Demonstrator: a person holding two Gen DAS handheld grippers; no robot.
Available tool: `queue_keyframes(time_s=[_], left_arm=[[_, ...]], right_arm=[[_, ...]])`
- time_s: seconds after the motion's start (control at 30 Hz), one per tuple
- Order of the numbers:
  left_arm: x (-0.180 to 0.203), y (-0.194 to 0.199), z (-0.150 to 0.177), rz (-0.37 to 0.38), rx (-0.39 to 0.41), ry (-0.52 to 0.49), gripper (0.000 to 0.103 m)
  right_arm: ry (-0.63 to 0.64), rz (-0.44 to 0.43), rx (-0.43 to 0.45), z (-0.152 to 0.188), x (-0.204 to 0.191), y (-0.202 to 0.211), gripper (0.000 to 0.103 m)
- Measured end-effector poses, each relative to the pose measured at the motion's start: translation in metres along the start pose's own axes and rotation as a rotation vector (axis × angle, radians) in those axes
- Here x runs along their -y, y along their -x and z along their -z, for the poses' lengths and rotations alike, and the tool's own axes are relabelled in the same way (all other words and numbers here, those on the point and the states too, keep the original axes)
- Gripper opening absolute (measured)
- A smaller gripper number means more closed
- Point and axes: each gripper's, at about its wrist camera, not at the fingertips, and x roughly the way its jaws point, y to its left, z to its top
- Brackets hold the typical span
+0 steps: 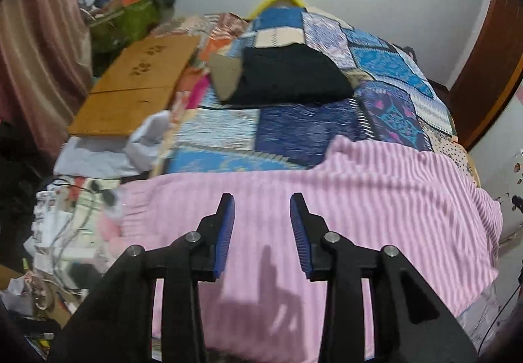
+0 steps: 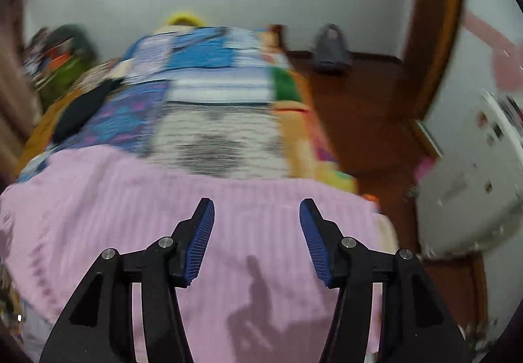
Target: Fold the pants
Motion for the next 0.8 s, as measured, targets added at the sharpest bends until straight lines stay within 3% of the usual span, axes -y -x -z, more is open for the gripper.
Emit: queue_keyframes(time_s=[0.2,0.43,0.47,0.63,0.7,0.8], left_arm=[[0.041,-0.051,-0.006,-0.046,-0.067,-0.007,0.038],[0.028,-0.092,-0.008,-0.181,-0.122,0.053,0.038],[0.023,-0.096,-0.008,-0.197,-0.127,0.070,0.038],[0.007,-0.117,-0.003,-0.229,-0.175,0.104,0.038],[0.004,-0.124,0.000,-0.227,-0.189,0.115,0.038],[0.000,-0.129,0.003,-0.213,-0.190,0.132,0.039]], right_arm=[[-0.115,0.067,-0.058,0.005,0.075,-0.037,0.051],[-0.133,0.029,-0.118,0.014,0.091,-0.080,0.049],[-0.133,0.020,-0.125,0.015,0.089,-0.084,0.039],[-0.128,0.020,-0.126,0.019,0.096,-0.094,0.016],[-0.131,0.016,-0.114,0.020,0.098,-0.091,0.009],[-0.135,0.018,-0.068,0.017,0.098,-0.084,0.008]])
